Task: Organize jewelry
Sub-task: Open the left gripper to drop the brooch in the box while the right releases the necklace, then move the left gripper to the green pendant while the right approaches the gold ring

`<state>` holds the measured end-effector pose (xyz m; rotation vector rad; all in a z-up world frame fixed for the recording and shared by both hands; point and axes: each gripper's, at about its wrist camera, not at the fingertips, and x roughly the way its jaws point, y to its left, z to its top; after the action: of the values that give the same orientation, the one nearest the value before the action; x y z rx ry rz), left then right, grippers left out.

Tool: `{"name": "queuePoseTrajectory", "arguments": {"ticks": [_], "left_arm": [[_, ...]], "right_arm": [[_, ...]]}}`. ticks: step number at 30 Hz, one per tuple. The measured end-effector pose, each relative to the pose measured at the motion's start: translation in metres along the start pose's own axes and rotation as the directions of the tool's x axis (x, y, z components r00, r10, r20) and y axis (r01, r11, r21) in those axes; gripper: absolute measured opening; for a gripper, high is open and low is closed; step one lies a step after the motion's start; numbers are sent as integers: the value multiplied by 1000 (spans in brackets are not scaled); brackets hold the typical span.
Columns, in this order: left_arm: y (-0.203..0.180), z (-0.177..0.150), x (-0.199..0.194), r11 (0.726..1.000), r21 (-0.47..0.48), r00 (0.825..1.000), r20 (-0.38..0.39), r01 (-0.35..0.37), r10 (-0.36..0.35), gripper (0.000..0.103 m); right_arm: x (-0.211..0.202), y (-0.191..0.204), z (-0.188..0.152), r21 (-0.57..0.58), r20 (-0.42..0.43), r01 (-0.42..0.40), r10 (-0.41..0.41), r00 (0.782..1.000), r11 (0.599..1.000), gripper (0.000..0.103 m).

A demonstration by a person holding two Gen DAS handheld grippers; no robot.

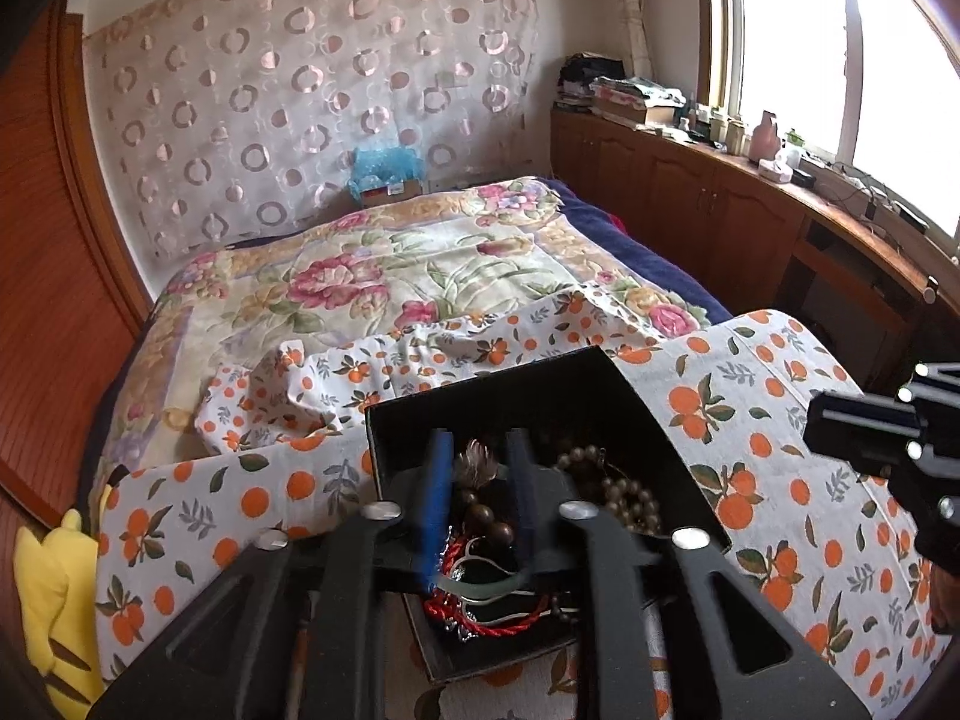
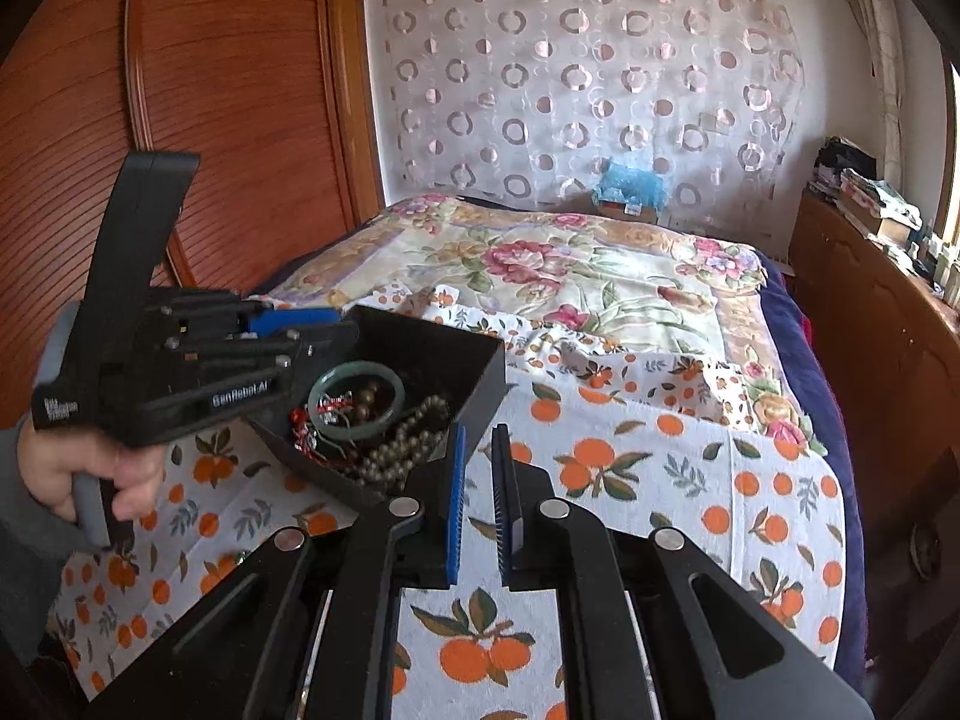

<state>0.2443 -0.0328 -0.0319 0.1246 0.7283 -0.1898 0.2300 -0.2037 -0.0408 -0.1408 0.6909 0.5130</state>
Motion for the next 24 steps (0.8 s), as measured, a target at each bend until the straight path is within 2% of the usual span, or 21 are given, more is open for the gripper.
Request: {"name": "queuePoseTrajectory", "arguments": {"ticks": [1, 5, 7, 13, 16, 17, 18, 20, 24], "left_arm": [[0, -1, -2, 1000, 2, 1000, 7, -5, 5, 44], [3, -7, -15, 1000, 0, 1000, 19, -1, 1, 47], [4, -11, -26, 1000, 6, 999, 38, -2, 1, 60], [1, -26, -52, 1000, 26, 997, 71, 4, -6, 86], [-1, -34, -62, 1000, 27, 997, 76, 15, -17, 89], [-1, -38, -64, 999, 30, 997, 78, 14, -16, 89], [-2, -42, -67, 999, 33, 997, 79, 16, -18, 90], [-4, -52, -71, 999, 37, 997, 76, 22, -24, 90], [-2, -71, -75, 998, 24, 997, 59, 51, -52, 90]], "right_arm": [[0, 0, -2, 0, -1, 0, 0, 1000, 1000, 10], [-3, 2, -14, 0, 0, -7, 7, 1000, 1000, 10], [-4, 4, -19, -2, 0, -11, 11, 1000, 1000, 10], [-16, 14, -36, -14, 8, -27, 28, 1000, 1000, 10], [-21, 22, -47, -29, 2, -36, 36, 999, 999, 10], [-23, 24, -50, -36, -1, -38, 38, 999, 999, 14], [-25, 27, -55, -44, -5, -40, 40, 999, 998, 23], [-28, 32, -63, -56, -11, -46, 46, 999, 997, 30], [-31, 45, -80, -80, -41, -69, 66, 997, 994, 30]]}}
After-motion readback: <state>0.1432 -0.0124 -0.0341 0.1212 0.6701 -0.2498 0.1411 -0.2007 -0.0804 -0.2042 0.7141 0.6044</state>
